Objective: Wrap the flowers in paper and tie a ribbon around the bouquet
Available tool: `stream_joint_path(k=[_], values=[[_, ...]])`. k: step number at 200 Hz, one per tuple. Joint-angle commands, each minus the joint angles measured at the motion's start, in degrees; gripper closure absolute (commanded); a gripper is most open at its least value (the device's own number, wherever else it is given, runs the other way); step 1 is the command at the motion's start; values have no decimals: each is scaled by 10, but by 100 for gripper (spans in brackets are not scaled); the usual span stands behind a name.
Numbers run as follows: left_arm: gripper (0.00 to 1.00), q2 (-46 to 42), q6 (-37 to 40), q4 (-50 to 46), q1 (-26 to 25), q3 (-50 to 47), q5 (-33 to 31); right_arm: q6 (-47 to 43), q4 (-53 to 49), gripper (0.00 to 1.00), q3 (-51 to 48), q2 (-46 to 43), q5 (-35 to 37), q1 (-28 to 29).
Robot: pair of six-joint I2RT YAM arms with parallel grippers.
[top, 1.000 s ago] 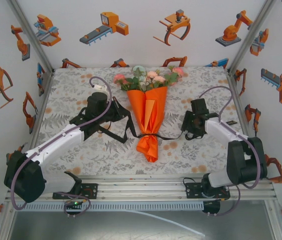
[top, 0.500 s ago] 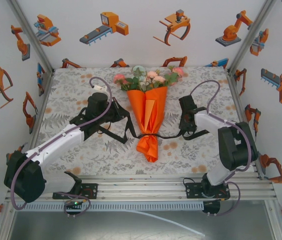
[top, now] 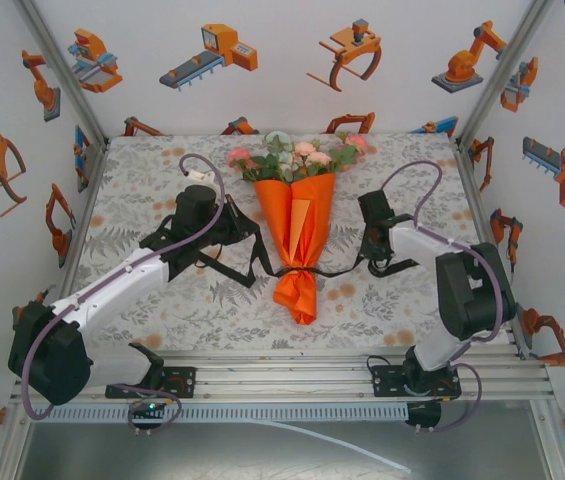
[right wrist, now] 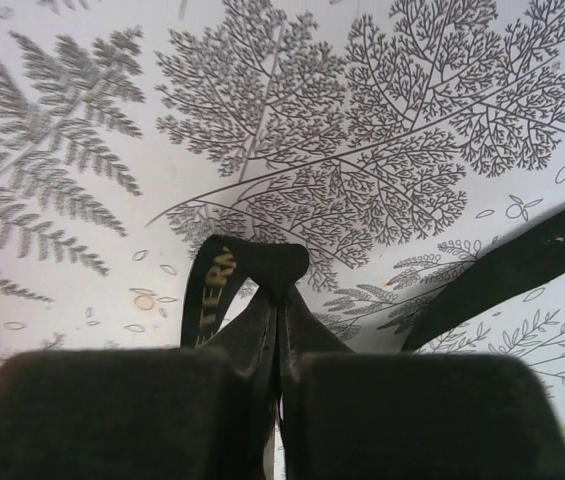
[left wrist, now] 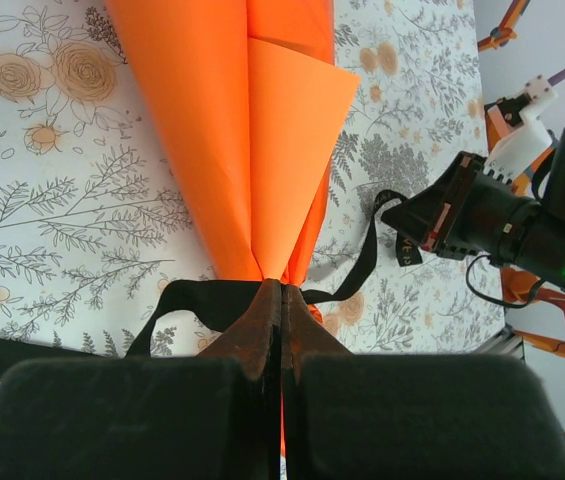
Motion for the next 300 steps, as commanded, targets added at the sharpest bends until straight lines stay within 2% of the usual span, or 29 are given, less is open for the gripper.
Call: stream_joint_path(k=[1, 31, 67, 109, 142, 146, 153, 154, 161, 172, 192, 239, 264, 281, 300], values=[[100, -10, 24, 2, -4, 6, 10, -61, 46, 100, -3, -67, -32, 4], [100, -12, 43, 21, -6, -8, 16, -106, 104, 100, -5, -127, -174, 19], [100, -11, 58, 43, -14, -20, 31, -155, 104, 100, 40, -127, -282, 82], [100, -13, 69, 84, -26, -38, 40, -155, 124, 100, 119, -59, -344, 159], [100, -14, 63, 83, -31, -38, 38, -75, 183, 100, 183, 41, -349, 197], [100, -15, 63, 82, -31, -38, 37, -68, 184, 96, 193, 51, -361, 200], [100, -17, 62, 82, -32, -39, 36, -57, 184, 83, 208, 66, -379, 203], [100, -17, 62, 82, -32, -39, 36, -54, 184, 78, 211, 68, -382, 204], [100, -20, 62, 80, -33, -40, 33, -49, 182, 68, 217, 71, -390, 205], [100, -25, 64, 76, -33, -41, 29, -56, 173, 59, 215, 64, -371, 204], [100, -28, 69, 71, -34, -41, 23, -82, 160, 56, 191, 28, -322, 199], [100, -13, 68, 73, -34, -31, 28, -89, 145, 54, 154, -25, -324, 165], [100, -14, 73, 65, -35, -29, 23, -174, 114, 52, 120, -56, -331, 154], [100, -13, 83, 43, -34, -24, 3, -219, 62, 52, 130, -55, -380, 154], [100, -9, 79, 39, -35, -17, -2, -178, 83, 50, 126, -50, -445, 160]])
